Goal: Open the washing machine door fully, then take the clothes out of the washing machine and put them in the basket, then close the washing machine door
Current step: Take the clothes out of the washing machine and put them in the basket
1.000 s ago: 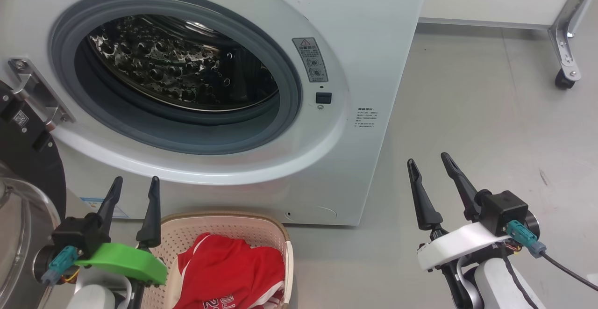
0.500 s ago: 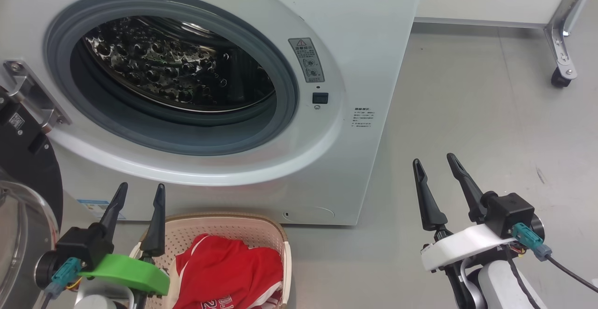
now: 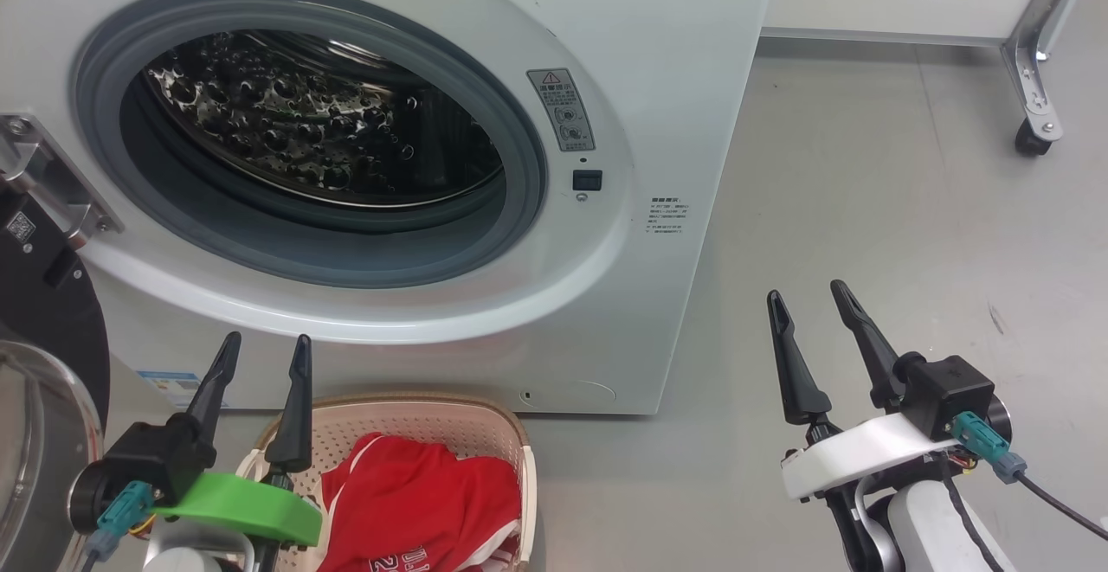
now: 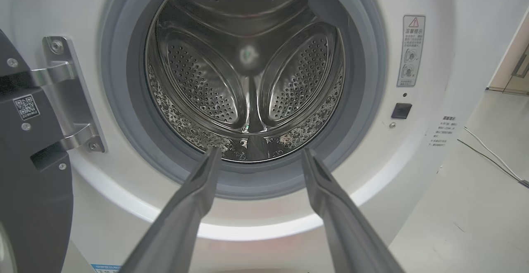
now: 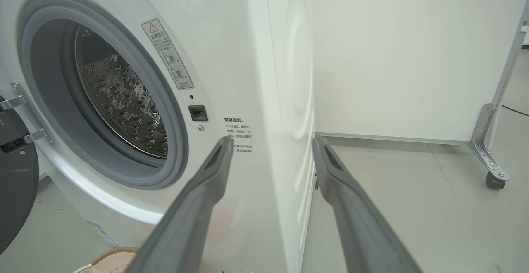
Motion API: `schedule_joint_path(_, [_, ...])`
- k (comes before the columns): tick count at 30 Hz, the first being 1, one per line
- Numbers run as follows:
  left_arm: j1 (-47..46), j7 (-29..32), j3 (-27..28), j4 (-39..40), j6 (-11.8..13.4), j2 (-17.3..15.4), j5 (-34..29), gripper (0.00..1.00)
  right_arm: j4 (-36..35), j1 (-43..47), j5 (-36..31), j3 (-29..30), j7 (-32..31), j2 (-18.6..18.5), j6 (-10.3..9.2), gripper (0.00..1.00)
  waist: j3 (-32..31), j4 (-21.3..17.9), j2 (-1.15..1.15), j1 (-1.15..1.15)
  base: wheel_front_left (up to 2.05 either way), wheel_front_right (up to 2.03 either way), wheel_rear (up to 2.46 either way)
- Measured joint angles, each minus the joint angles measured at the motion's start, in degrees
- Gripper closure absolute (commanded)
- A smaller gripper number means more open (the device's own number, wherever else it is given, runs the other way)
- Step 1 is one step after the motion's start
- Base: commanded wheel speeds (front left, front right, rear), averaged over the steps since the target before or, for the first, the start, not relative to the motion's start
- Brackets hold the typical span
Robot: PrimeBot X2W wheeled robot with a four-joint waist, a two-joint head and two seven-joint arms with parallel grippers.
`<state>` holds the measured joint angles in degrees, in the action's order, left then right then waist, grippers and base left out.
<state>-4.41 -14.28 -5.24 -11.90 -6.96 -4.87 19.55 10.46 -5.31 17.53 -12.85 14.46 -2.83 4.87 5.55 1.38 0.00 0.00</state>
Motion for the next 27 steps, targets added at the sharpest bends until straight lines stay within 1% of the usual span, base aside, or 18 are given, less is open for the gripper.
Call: schedule_joint_path(27, [0.9, 0.0, 0.1, 2.3, 0.0, 0.3, -0.5, 0.0, -0.5, 0.0, 0.0, 0.1, 0.0, 0.0, -0.07, 0.0, 1.0, -0.2, 0.0, 0.0, 0.0, 0.0, 0.0])
